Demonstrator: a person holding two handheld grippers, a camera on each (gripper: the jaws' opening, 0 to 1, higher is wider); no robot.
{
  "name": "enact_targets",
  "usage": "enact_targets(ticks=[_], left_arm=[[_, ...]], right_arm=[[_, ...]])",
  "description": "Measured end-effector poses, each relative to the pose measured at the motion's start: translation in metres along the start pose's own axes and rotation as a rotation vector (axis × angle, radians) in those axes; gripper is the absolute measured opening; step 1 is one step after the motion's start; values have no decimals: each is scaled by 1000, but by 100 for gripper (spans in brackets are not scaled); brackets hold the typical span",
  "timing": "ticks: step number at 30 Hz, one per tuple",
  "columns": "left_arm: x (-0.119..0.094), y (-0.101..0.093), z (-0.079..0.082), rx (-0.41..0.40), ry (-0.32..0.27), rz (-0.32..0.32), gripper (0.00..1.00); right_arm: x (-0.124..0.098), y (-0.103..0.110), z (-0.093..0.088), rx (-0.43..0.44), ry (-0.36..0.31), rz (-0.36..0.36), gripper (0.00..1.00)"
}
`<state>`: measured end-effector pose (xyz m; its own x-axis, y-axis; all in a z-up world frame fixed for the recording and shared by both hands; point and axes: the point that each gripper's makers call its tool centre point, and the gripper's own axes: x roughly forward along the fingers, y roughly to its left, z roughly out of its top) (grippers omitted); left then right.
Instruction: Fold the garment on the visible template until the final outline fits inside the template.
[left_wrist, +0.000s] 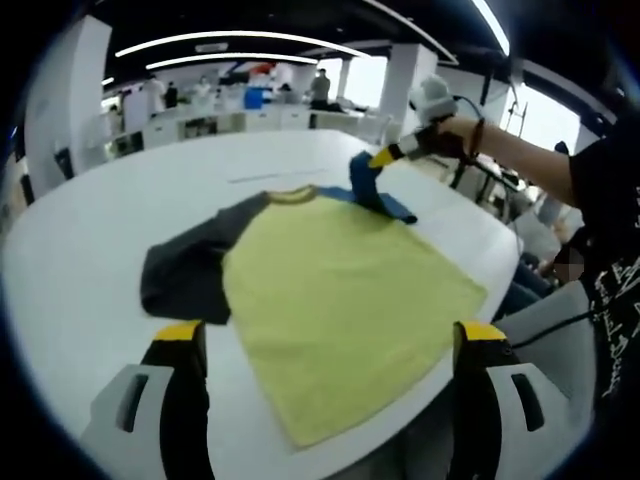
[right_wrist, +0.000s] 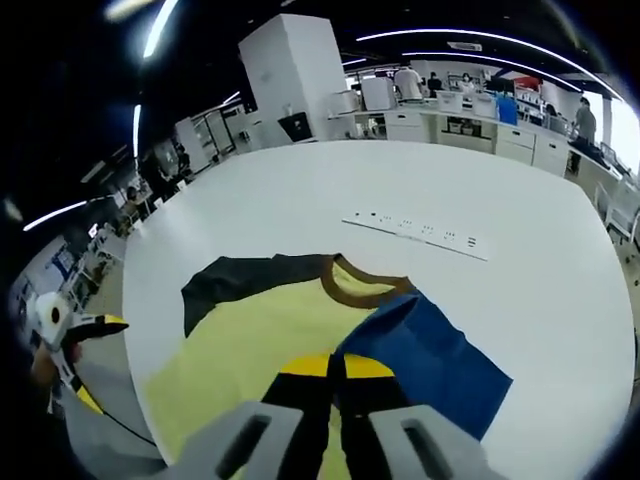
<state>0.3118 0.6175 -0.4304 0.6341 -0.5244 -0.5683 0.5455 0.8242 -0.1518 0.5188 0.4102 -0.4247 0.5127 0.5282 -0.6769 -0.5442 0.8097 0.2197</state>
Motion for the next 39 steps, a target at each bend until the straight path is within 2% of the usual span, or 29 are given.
enact_targets(ticks=[11,22,25,28,31,34,39], left_arm=[[-2,4,-3,-19,-4,-2,99],[-2,5,-5,-4,7,-3,99],[-2,7,-8,-11,11,1,99],[-1,8,-8,-12,12,0,99],[-1,8,-8,-18,12,2,98],[0,7,-9,-14,22,0,98],[1,8,-10,-15,24,-1,98]], right_arm=[[13,18,8,-42,20,1,0],[29,54,16,-59,12,51,0],[36,56,19,-71,17,51,0],[41,64,17,-84,24,46,0],[44,63,15,-154,48,-6,0],[51,66,18,-193,56,-25,0],[56,86,24,-185,40,18,0]])
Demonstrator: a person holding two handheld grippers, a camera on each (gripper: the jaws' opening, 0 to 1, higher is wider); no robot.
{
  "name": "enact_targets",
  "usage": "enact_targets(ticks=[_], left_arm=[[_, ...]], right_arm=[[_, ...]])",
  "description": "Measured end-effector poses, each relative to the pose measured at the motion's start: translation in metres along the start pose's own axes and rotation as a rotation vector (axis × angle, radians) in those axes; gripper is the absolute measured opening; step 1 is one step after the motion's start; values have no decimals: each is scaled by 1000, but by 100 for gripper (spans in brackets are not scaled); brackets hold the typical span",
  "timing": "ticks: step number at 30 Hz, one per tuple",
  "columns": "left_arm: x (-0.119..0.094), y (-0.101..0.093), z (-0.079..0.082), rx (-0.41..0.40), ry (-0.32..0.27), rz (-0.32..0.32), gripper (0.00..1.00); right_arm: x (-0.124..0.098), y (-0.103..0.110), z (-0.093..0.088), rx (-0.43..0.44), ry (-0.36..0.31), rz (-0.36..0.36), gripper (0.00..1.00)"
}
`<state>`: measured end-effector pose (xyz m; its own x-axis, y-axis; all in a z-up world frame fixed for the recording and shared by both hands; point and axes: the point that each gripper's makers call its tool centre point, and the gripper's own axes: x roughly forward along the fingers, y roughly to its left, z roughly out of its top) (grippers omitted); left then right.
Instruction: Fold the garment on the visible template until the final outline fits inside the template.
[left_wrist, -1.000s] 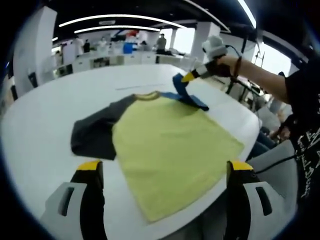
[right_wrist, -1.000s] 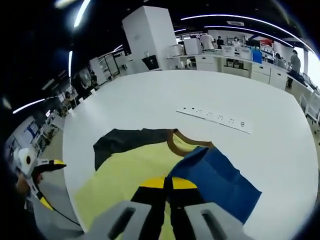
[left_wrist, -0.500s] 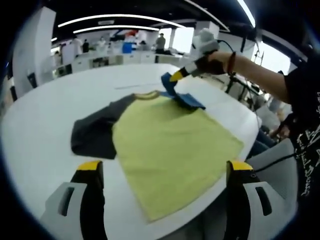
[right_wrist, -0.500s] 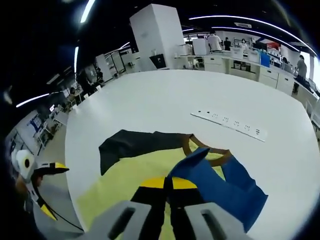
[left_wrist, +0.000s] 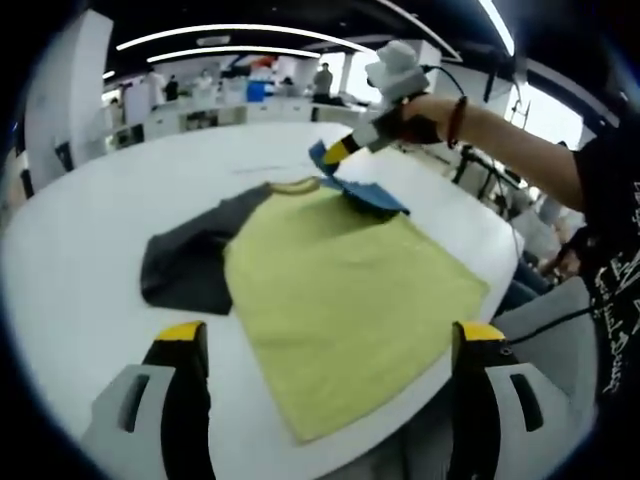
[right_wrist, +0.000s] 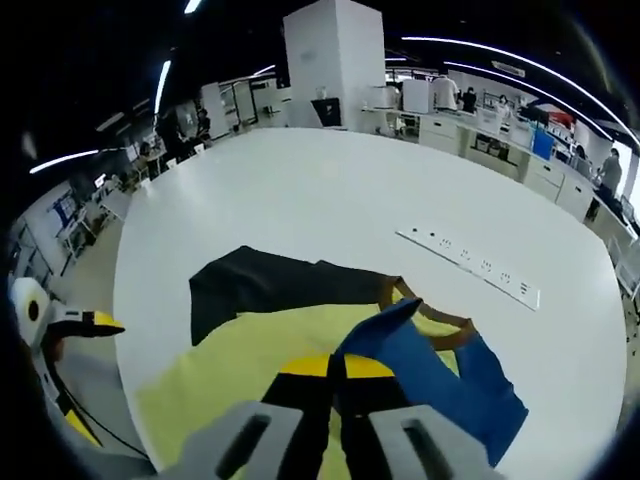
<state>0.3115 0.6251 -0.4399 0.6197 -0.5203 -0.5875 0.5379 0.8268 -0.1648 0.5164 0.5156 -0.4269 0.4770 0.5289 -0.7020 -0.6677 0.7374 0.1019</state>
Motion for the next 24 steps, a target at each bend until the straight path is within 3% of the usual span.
enact_targets(ticks=[15,24], left_arm=[[4,-4,-8,-12,26,-12,97],[3,1,-9,-11,26,-11,97]], right_arm=[[17,32,17,-42,-3,61,0],[32,44,7,-67,28,83,0]])
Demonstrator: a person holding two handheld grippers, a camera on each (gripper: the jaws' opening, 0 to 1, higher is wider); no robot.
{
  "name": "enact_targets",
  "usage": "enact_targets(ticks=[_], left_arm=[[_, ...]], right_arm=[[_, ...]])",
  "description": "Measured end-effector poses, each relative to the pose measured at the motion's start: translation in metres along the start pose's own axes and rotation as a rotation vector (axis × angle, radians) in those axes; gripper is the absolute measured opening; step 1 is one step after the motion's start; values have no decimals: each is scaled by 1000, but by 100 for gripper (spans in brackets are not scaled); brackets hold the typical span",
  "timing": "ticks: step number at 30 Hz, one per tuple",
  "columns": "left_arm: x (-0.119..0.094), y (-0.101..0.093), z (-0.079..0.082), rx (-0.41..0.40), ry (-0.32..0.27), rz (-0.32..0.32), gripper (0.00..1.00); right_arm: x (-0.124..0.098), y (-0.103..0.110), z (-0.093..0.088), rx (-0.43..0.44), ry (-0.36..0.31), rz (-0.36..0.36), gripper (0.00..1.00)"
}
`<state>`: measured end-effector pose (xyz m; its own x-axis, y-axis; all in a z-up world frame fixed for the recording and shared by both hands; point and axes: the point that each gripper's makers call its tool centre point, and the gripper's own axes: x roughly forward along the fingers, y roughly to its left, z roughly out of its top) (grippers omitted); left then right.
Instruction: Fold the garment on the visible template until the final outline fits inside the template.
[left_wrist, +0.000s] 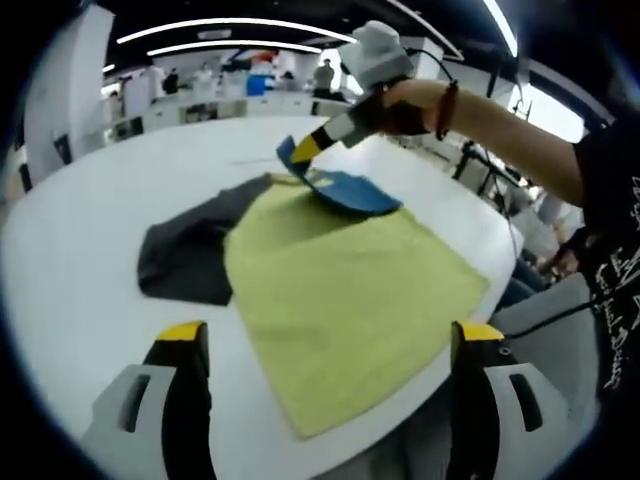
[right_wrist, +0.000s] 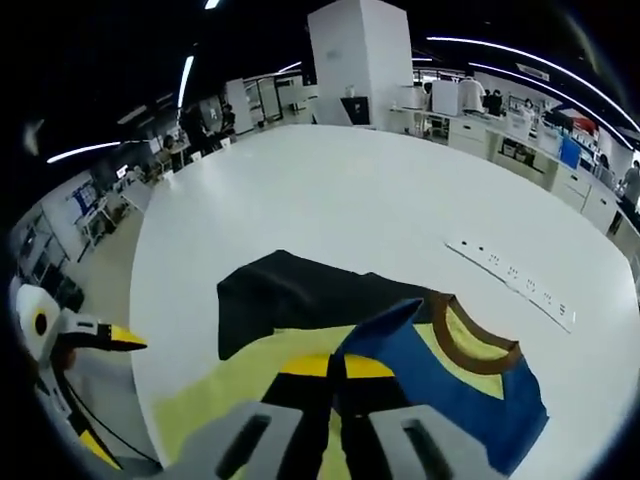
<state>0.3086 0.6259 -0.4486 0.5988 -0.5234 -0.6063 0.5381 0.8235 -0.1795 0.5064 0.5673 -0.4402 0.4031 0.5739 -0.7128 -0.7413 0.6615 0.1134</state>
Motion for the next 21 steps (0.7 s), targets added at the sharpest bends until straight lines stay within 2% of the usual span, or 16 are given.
enact_targets(ticks=[6,9,11,16,21], left_arm=[[4,0,-3,0,11,-13,97],[6,0,0,15,7,-13,98],[8,-1,2,13,1,-16,98],[9,1,3,19,1,-14,98],[11,0,-1,-4,1,-23,98]], right_arm=[[16,2,-9,5,24,3,0],[28,6,-18,7,49,22,0],[34,9,-26,43,74,40,0],[46,8,-34,69,88,43,0],[54,6,-37,112,74,38,0]])
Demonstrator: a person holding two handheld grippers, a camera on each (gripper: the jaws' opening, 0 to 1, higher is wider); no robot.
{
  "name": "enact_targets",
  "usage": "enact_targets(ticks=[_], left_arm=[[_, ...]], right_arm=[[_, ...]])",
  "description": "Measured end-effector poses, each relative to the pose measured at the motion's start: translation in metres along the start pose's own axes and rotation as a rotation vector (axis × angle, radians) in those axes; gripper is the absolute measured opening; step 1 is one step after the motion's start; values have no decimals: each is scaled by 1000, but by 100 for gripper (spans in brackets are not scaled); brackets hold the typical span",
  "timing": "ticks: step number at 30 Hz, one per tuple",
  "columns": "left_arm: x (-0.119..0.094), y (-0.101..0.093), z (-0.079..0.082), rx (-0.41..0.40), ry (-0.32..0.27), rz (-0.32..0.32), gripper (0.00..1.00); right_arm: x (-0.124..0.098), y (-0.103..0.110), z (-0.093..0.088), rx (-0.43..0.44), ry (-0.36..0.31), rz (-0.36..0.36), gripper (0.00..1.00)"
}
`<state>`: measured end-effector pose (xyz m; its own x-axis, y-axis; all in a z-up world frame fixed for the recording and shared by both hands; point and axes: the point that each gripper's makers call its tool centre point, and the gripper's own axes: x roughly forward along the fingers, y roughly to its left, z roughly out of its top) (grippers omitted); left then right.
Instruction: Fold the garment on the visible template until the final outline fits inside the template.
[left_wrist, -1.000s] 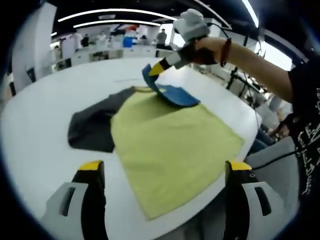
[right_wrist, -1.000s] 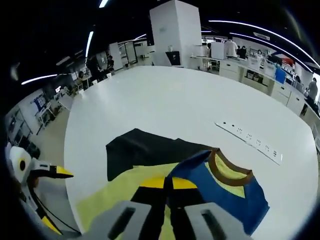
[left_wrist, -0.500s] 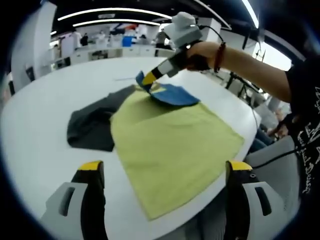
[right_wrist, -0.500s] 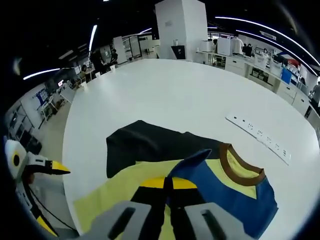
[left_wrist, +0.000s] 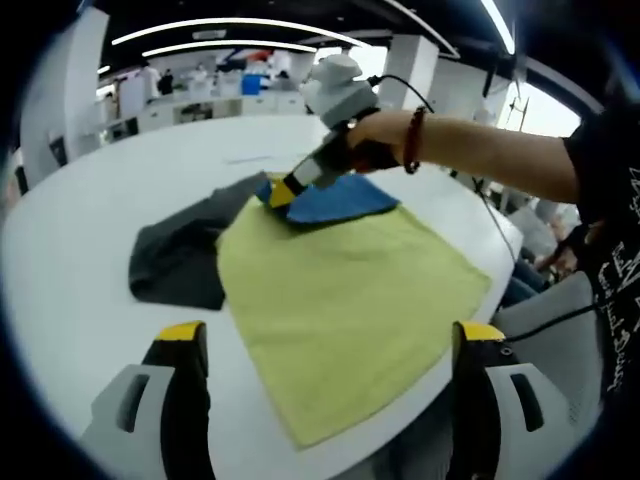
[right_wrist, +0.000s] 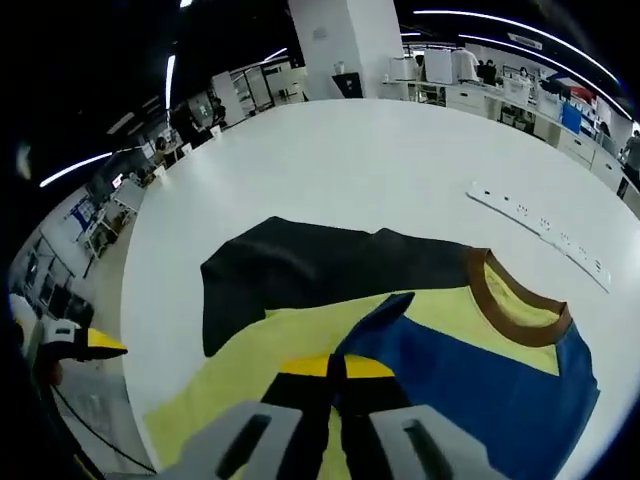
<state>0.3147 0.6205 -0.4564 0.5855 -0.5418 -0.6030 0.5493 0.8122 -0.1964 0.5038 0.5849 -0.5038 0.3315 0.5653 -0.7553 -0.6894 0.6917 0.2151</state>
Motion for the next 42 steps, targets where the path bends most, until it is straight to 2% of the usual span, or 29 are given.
enact_targets(ticks=[5,7,11,14,17,20,23,25,31,34,38,42], left_arm=[[1,-1,-3,-1,10,0,98],[0,-1,-1,-6,7,-3,98],[-5,-1,6,6,-14,-1,98],[-6,-3,10,-15,-33,-6,98],[-7,-7,11,-35,-44,-25,98],[-7,-6,10,-28,-37,-24,98],[-7,-6,10,-21,-35,-22,98],[-7,-6,10,-23,-36,-24,98],[-6,-7,11,-15,-32,-23,98],[-6,-9,13,-14,-26,-23,98],[-8,-8,21,-16,-49,-19,99],[-9,-7,23,2,-45,-9,99]], right_arm=[[5,1,-5,19,-2,-3,0],[7,1,-7,49,-20,-6,0],[14,-2,-10,48,-22,-11,0],[13,1,-15,58,-15,-6,0],[15,2,-13,63,-18,4,0],[11,9,-11,80,-36,22,0],[17,9,-7,89,-38,41,2],[12,17,-10,91,-32,60,3],[20,26,-14,81,-10,112,6],[17,29,-17,92,-2,118,6],[15,29,-18,98,-5,117,6],[13,23,-8,103,-33,104,9]])
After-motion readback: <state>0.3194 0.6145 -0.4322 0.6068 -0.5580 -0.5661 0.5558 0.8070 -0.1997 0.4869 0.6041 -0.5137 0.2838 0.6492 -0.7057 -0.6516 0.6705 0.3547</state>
